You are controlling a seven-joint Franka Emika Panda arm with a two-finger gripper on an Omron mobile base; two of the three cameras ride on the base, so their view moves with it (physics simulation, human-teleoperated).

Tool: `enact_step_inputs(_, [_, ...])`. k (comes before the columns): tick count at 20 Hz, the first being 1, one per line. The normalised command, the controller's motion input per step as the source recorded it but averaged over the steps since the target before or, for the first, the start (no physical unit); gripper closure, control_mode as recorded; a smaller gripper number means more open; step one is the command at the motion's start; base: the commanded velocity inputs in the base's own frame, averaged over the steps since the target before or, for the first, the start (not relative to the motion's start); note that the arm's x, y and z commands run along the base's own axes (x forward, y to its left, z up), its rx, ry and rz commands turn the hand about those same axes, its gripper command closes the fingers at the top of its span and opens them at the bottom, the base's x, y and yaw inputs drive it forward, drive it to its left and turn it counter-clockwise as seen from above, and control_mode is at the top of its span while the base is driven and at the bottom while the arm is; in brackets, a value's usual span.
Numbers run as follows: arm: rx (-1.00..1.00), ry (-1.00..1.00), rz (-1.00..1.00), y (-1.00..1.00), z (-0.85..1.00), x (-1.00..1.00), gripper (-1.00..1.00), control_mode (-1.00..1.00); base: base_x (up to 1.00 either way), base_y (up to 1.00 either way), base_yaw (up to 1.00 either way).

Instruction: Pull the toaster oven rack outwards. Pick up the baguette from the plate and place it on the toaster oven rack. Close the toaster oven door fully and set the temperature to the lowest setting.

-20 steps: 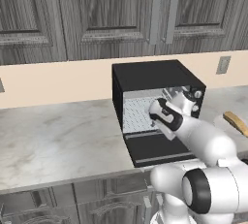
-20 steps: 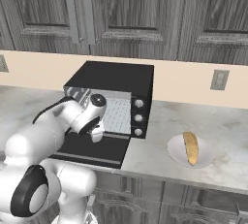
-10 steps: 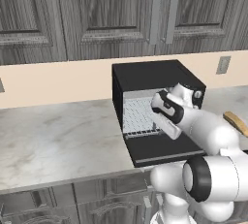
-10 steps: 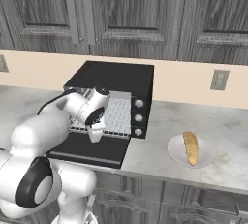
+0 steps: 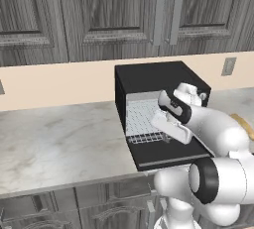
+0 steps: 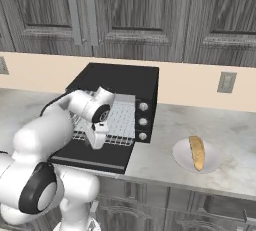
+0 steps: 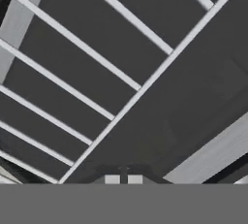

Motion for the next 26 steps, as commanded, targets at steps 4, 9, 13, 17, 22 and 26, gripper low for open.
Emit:
enact_step_inputs(4, [-0.01, 0.0, 0.06, 0.03, 0.0, -0.65, 1.0, -1.0, 0.0, 0.0, 0.0])
enact_step_inputs(9, [-0.07, -0.05, 0.0, 0.0, 0.7, -0.32, 1.0, -1.0, 0.0, 0.0, 0.0])
enact_step_inputs(13, [-0.12, -0.08, 0.0, 0.0, 0.99, -0.44, 1.0, -1.0, 0.0, 0.0, 0.0])
enact_step_inputs(17, [-0.06, -0.11, 0.0, -0.05, 0.91, -0.82, 1.0, -1.0, 0.0, 0.0, 0.0])
enact_step_inputs(22, [-0.09, -0.29, -0.01, -0.4, 0.22, -0.88, -1.0, -1.0, 0.0, 0.0, 0.0])
enact_step_inputs(26, [0.03, -0.33, 0.0, -0.98, 0.0, -0.38, -1.0, -1.0, 0.0, 0.0, 0.0])
